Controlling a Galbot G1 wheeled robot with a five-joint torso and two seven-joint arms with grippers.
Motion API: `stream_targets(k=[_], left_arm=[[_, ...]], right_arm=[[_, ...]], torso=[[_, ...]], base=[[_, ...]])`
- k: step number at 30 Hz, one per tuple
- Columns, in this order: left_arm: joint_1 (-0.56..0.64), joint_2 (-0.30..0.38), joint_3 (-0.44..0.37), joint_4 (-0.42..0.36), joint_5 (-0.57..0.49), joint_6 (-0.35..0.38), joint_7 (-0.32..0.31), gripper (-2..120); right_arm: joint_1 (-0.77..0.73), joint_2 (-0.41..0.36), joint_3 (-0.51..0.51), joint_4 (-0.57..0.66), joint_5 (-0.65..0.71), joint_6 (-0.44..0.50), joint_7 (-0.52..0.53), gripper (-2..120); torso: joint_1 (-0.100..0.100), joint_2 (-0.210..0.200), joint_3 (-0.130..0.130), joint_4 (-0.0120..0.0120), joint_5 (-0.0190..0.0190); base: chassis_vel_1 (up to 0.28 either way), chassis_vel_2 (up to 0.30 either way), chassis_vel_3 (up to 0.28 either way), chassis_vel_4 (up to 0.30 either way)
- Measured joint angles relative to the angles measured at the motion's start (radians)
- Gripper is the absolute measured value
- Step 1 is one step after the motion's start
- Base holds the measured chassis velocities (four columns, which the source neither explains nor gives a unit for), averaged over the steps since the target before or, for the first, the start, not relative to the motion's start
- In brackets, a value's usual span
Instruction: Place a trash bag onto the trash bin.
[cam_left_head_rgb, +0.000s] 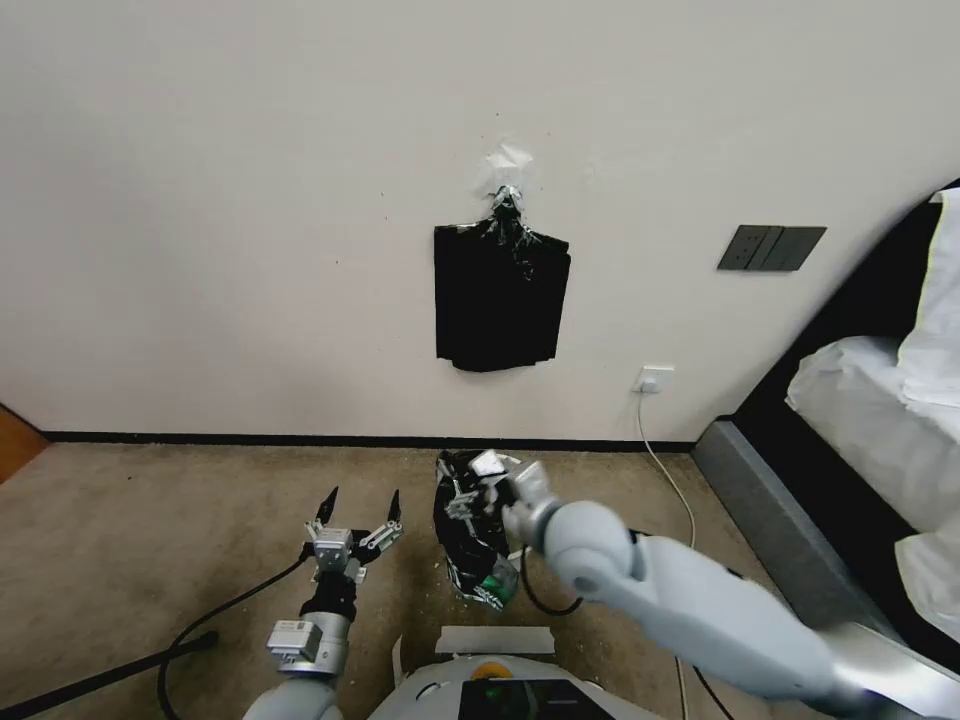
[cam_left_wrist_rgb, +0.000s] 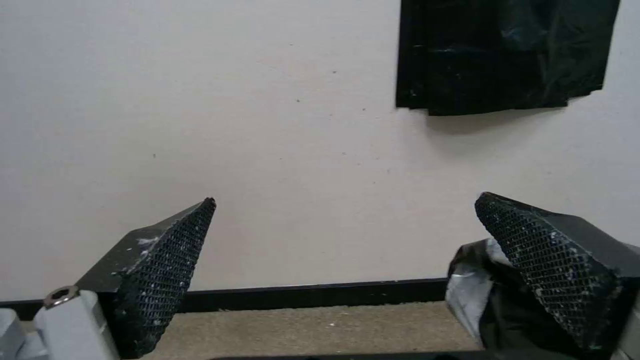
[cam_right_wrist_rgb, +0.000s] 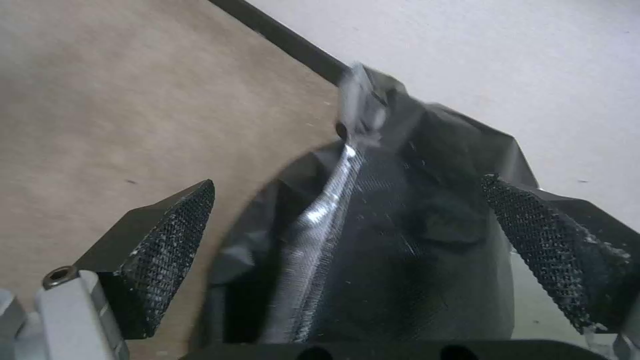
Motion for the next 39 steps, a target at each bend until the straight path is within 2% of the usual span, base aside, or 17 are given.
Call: stream_targets(k=[3,6,7,10,11,15,18,19,21,23,29,33,34,35,37,38,39], left_arm=[[0.0,0.004,-0.006,0.001,-0.012,-0.002,0.001,100],[-0.001,0.01,-0.013,0.003,-0.034,-0.003,0.001,100],[-0.001,0.01,-0.013,0.003,-0.034,-0.003,0.001,100],[-0.004,0.014,-0.02,0.007,-0.048,-0.004,0.001,100],[-0.004,0.014,-0.02,0.007,-0.048,-0.004,0.001,100],[-0.003,0.013,-0.021,0.007,-0.052,-0.006,0.001,100],[-0.004,0.011,-0.016,0.008,-0.051,-0.006,0.001,100],[-0.004,0.011,-0.016,0.008,-0.051,-0.006,0.001,100],[-0.008,0.013,-0.011,0.009,-0.05,-0.006,0.002,100],[-0.011,0.015,-0.009,0.009,-0.05,-0.006,0.002,100],[-0.022,0.031,0.03,0.01,-0.043,0.008,0.002,100],[-0.036,0.058,0.102,-0.006,-0.041,0.06,-0.018,100],[-0.049,0.073,0.137,-0.014,-0.041,0.113,-0.04,100],[-0.049,0.073,0.137,-0.014,-0.041,0.113,-0.04,100],[-0.068,0.09,0.169,-0.025,-0.044,0.186,-0.078,100],[-0.089,0.099,0.192,-0.037,-0.071,0.263,-0.121,100],[-0.089,0.099,0.192,-0.037,-0.071,0.263,-0.121,100]], right_arm=[[-0.002,-0.009,-0.018,-0.011,-0.056,0.001,-0.003,97],[0.004,-0.03,-0.043,-0.013,-0.106,0.002,-0.015,84],[0.004,-0.03,-0.043,-0.013,-0.106,0.002,-0.015,84],[0.024,-0.039,-0.063,-0.022,-0.123,0.002,-0.017,69],[0.024,-0.039,-0.063,-0.022,-0.123,0.002,-0.017,69],[0.04,-0.046,-0.079,-0.026,-0.13,0.003,-0.017,55],[0.049,-0.059,-0.082,-0.024,-0.135,0.003,-0.016,41],[0.049,-0.059,-0.082,-0.024,-0.135,0.003,-0.016,41],[0.054,-0.074,-0.082,-0.024,-0.134,0.004,-0.016,30],[0.055,-0.079,-0.082,-0.024,-0.132,0.004,-0.016,26],[0.061,-0.091,-0.066,-0.021,-0.115,0.004,-0.016,2],[0.059,-0.085,-0.045,-0.025,-0.104,0.004,-0.016,0],[0.059,-0.082,-0.039,-0.029,-0.104,0.004,-0.016,0],[0.059,-0.082,-0.039,-0.029,-0.104,0.004,-0.016,0],[0.06,-0.077,-0.036,-0.037,-0.104,0.004,-0.019,0],[0.07,-0.067,-0.04,-0.048,-0.105,0.005,-0.029,0],[0.07,-0.067,-0.04,-0.048,-0.105,0.005,-0.029,0]], torso=[[0.0,0.0,0.0,0.0,0.0],[0.0,0.0,0.0,-0.0002,0.0],[0.0,0.0,0.0,-0.0002,0.0],[0.0,0.0,0.0,0.0,0.0],[0.0,0.0,0.0,0.0,0.0],[0.0,0.0,0.0,0.0,0.0001],[0.0,0.0,0.0,0.0002,0.0002],[0.0,0.0,0.0,0.0002,0.0002],[0.0,0.0,0.0,0.0,0.0001],[0.0,0.0,0.0,0.0,0.0002],[0.0,0.0,0.0,0.0001,0.0001],[0.0,0.0,0.0,0.0002,0.0003],[0.0,0.0,0.0,0.0,0.0001],[0.0,0.0,0.0,0.0,0.0001],[0.0,0.0,0.0,-0.0003,0.0002],[0.0,0.0,0.0,-0.0002,0.0001],[0.0,0.0,0.0,-0.0002,0.0001]], base=[[0.0,0.0,0.0,0.0],[0.0,0.0,0.0,0.0],[0.0,0.0,0.0,0.0],[0.0,0.0,0.0,0.0],[0.0,0.0,0.0,0.0],[0.0,0.0,0.0,0.0],[0.0,0.0,0.0,0.0],[0.0,0.0,0.0,0.0],[0.0,0.0,0.0,0.0],[0.0,0.0,0.0,0.0],[0.0,0.0,0.0,0.0],[0.0,0.0,0.0,0.0],[0.0,0.0,0.0,0.0],[0.0,0.0,0.0,0.0],[0.0,0.0,0.0,0.0],[0.0,0.0,0.0,0.0],[0.0,0.0,0.0,0.0]])
